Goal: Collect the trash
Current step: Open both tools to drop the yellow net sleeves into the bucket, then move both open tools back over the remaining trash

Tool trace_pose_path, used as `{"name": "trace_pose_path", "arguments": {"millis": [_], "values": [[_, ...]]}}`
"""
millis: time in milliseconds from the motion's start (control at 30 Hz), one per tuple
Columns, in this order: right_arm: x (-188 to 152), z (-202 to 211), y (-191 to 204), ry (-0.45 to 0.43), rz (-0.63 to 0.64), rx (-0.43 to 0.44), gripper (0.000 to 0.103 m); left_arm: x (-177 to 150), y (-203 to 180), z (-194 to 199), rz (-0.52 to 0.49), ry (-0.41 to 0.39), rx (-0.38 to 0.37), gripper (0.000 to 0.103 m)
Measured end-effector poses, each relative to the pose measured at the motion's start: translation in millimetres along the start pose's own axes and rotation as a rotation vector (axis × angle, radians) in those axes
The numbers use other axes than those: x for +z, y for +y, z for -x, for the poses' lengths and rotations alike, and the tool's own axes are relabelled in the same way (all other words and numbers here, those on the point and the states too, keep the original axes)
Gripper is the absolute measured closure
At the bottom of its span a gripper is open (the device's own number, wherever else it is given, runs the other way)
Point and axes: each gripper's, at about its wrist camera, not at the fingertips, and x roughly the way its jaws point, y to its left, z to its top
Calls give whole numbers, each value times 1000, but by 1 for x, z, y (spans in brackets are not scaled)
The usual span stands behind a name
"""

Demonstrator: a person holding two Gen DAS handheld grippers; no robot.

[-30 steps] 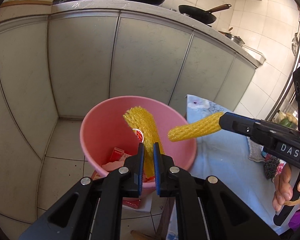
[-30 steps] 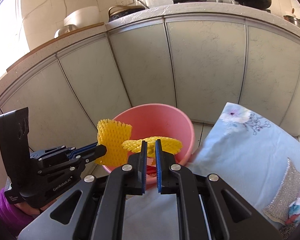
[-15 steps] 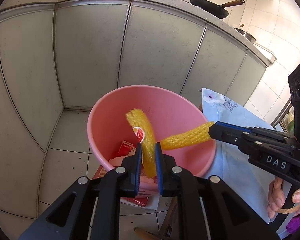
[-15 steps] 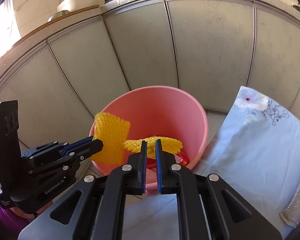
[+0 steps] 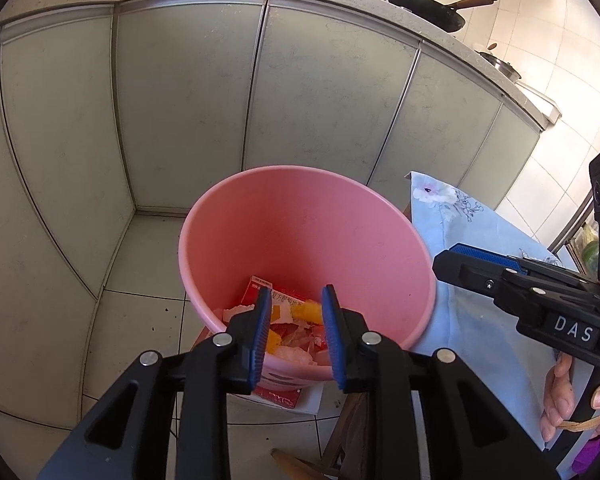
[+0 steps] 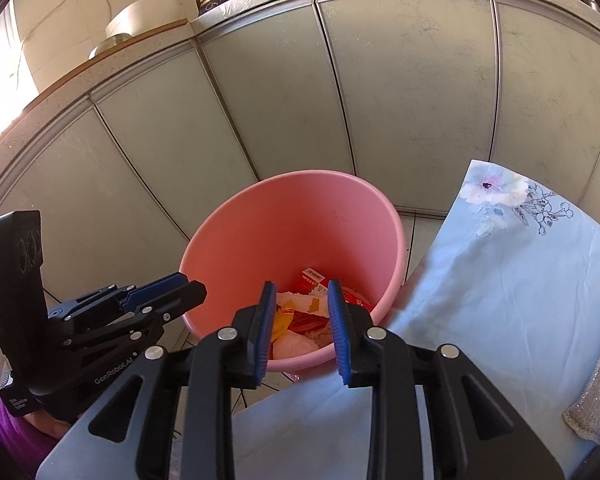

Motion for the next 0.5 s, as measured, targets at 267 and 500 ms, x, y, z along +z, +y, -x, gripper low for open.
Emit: {"name": "trace_pose_path", "arguments": {"millis": [267,500], "values": [[-12,20,3,-10,7,-3,76,2,-5,6,-2,0,-9,78],[-24,48,1,-58,4,-33,76,2,-16,12,-27,0,-26,78]]}}
